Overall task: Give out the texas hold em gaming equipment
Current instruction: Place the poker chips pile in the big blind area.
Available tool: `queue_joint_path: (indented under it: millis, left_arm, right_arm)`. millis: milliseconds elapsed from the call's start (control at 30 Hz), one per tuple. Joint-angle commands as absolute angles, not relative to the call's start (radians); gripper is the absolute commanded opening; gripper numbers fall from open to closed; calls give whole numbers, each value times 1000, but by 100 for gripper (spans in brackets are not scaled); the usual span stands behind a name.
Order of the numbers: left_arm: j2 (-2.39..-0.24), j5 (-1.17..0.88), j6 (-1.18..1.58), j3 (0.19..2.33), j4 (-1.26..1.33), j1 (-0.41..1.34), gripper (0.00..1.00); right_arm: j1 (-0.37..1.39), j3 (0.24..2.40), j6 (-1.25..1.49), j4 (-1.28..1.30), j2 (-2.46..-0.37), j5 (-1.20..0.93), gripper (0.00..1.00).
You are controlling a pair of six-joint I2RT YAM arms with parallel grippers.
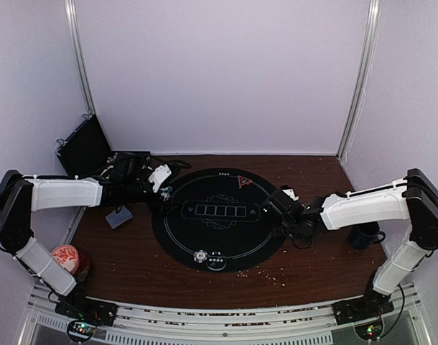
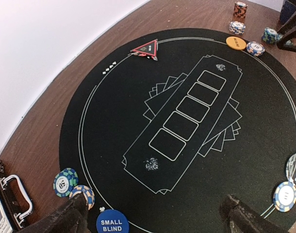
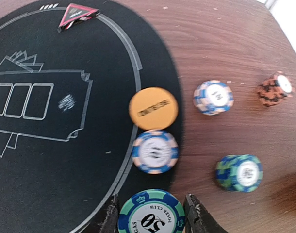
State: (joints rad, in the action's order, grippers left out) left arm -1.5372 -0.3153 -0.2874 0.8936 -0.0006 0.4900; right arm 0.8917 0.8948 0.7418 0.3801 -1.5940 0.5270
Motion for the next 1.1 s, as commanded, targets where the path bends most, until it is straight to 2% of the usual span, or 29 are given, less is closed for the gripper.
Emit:
queue_joint_path:
  millis: [0, 167, 1067]
  left_arm:
    - [-1546, -315, -278, 909, 36, 487, 98]
    - [-1543, -316, -276, 909, 35, 487, 98]
    - [-1550, -317, -274, 911, 38, 487, 98]
  right_arm:
    - [934, 945, 821, 426, -1696, 566, 41]
    - [943, 977, 863, 438, -1767, 561, 41]
    - [877, 1010, 869, 453, -1870, 569, 41]
